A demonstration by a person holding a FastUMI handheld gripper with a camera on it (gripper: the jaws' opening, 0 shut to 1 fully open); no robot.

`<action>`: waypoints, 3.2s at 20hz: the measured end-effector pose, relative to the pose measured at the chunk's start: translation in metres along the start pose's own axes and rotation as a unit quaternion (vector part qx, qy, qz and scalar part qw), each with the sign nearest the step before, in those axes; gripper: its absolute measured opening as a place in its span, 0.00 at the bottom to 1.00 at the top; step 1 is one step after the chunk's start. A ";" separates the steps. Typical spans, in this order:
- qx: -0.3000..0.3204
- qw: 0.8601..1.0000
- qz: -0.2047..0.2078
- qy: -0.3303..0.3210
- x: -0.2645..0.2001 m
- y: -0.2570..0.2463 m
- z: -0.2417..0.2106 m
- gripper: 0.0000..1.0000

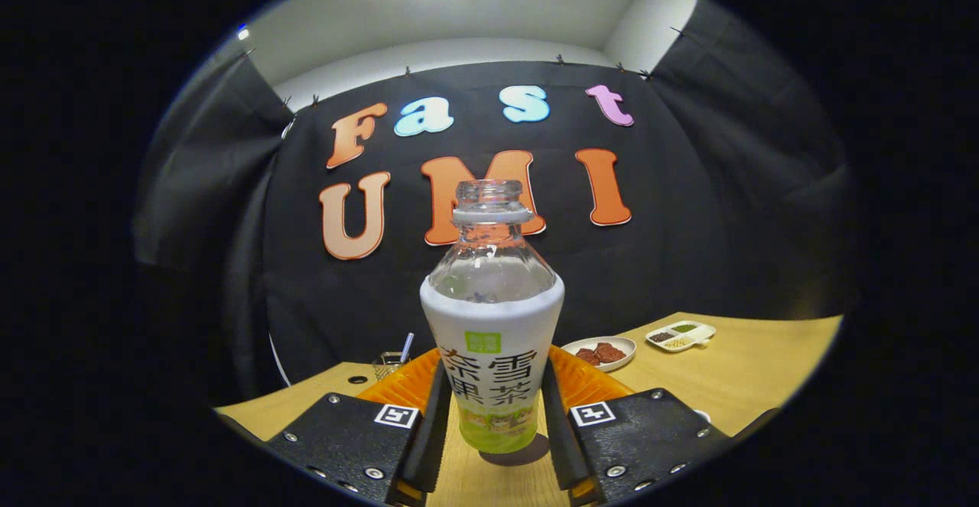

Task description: Take the bottle from table, then pour the juice into the cup, finally place the bottle on the coaster

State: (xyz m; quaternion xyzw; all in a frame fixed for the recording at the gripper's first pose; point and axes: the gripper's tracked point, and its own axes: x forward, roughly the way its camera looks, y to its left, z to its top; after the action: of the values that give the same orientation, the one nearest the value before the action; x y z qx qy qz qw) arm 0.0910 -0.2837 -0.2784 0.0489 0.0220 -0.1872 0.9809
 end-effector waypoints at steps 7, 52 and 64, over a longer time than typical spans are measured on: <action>-0.139 0.988 -0.019 0.057 0.041 0.015 -0.031 0.58; -0.018 0.990 0.136 -0.002 -0.182 0.172 0.238 0.97; -0.031 0.983 0.174 -0.055 -0.222 0.177 0.266 0.97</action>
State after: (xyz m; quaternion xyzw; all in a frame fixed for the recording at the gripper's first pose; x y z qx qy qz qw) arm -0.0430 -0.0670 0.0154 0.0115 -0.0351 -0.0153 0.9992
